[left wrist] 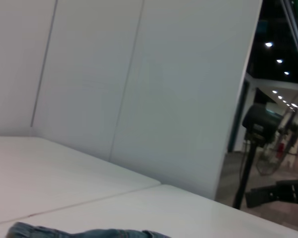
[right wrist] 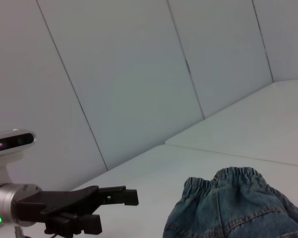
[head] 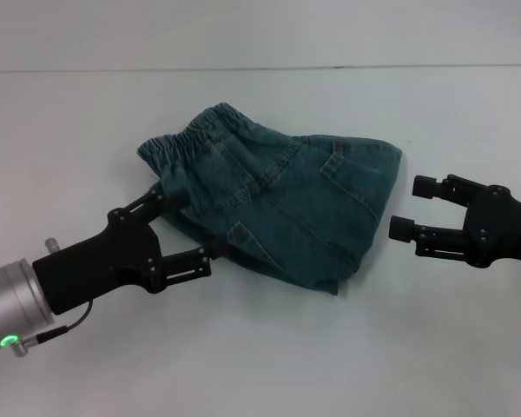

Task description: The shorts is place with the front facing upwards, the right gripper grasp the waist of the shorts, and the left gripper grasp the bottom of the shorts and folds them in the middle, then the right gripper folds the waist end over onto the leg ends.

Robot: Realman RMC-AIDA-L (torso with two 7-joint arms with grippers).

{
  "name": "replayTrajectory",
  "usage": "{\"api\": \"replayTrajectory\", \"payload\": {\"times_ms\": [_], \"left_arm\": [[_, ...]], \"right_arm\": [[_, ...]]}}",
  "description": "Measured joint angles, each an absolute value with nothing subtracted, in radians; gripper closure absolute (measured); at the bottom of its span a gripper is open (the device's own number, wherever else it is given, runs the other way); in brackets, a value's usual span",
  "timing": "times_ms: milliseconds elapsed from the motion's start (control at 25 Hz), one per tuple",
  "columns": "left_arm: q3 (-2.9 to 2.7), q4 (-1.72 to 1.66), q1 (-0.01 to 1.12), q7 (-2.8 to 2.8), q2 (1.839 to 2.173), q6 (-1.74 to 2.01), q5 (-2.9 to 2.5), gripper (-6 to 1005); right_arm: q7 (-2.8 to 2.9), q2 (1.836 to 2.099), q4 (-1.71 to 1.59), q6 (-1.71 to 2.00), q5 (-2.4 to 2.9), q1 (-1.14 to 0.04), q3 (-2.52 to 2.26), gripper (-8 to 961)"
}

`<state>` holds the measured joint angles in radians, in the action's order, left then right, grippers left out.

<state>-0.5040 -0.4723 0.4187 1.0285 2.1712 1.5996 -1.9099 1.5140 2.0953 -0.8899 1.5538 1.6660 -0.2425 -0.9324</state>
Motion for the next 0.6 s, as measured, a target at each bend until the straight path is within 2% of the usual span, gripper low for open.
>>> {"api": "replayTrajectory", "payload": {"times_ms": [600], "left_arm": [[-0.553,-0.484,0.425,1.043,2.172,1.593,-1.908,50]], "right_arm": [[1.516,2.095,-0.891,1.550,1.686,-0.252,-0.948,-4]]}}
